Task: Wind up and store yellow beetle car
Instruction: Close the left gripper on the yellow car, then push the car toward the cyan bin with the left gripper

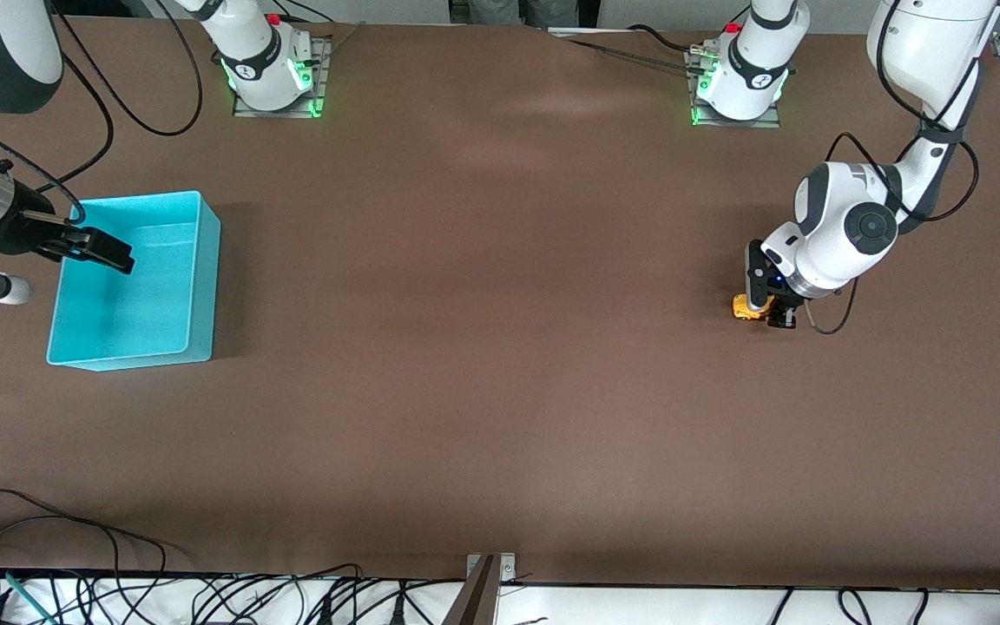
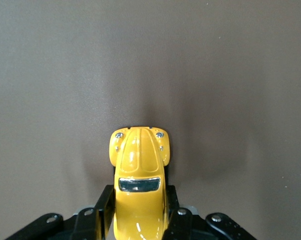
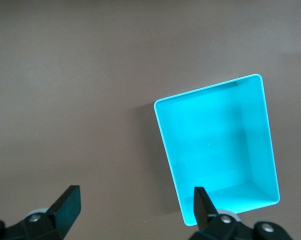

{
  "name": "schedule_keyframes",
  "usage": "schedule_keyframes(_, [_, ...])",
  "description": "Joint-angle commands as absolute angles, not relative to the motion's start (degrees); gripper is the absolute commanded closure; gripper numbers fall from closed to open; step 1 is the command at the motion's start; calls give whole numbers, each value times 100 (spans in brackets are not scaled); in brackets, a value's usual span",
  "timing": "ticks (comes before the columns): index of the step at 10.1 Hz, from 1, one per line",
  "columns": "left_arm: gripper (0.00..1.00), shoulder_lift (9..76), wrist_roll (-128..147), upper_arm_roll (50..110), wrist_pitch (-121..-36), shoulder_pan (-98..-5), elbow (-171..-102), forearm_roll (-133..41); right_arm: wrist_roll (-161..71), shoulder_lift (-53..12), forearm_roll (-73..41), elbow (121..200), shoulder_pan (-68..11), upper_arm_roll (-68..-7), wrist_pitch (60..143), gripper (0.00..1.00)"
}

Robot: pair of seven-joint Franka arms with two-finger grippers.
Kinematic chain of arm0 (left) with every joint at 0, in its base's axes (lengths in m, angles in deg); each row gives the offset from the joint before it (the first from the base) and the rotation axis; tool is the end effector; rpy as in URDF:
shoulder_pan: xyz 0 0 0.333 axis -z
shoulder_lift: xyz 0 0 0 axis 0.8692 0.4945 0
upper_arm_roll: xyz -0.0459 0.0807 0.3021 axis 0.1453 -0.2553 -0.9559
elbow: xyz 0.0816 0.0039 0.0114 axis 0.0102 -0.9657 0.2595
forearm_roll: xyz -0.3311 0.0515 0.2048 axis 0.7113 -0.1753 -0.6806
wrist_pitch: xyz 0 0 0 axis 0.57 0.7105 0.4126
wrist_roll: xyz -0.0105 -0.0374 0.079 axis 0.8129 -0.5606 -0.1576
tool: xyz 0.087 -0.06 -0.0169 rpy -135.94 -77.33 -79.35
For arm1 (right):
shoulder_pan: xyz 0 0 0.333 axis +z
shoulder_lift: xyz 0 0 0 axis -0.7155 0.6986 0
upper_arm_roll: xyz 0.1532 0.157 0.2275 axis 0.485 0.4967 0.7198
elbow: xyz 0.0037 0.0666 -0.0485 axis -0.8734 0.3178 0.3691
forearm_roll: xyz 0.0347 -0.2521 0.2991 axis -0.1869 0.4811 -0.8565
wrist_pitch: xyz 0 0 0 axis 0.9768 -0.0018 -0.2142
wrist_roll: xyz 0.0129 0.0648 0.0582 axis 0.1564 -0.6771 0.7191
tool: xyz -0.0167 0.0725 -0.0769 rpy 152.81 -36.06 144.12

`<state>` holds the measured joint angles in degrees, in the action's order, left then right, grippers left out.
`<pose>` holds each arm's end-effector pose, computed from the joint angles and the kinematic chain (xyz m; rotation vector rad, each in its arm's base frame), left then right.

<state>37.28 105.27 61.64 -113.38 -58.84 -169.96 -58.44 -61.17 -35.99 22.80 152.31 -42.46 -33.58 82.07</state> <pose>0.5187 -0.0115 0.1867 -2.1465 2.2867 0.0603 0.6008 0.0166 0.5510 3.0946 -0.2470 -0.0554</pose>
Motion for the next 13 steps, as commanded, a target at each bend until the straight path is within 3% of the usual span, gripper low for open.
schedule_keyframes(1, [100,3791,10643,6135,-11357,-5878,-16927,-5907,-6044,-3561,2210,15129,-4278,-3344,8159,0])
schedule_keyframes(13, [100,4380,12040,5581,-11410,-6660,-16585,-5871,-6061,-3561,2219,15129,-4235,-3327,8150,0])
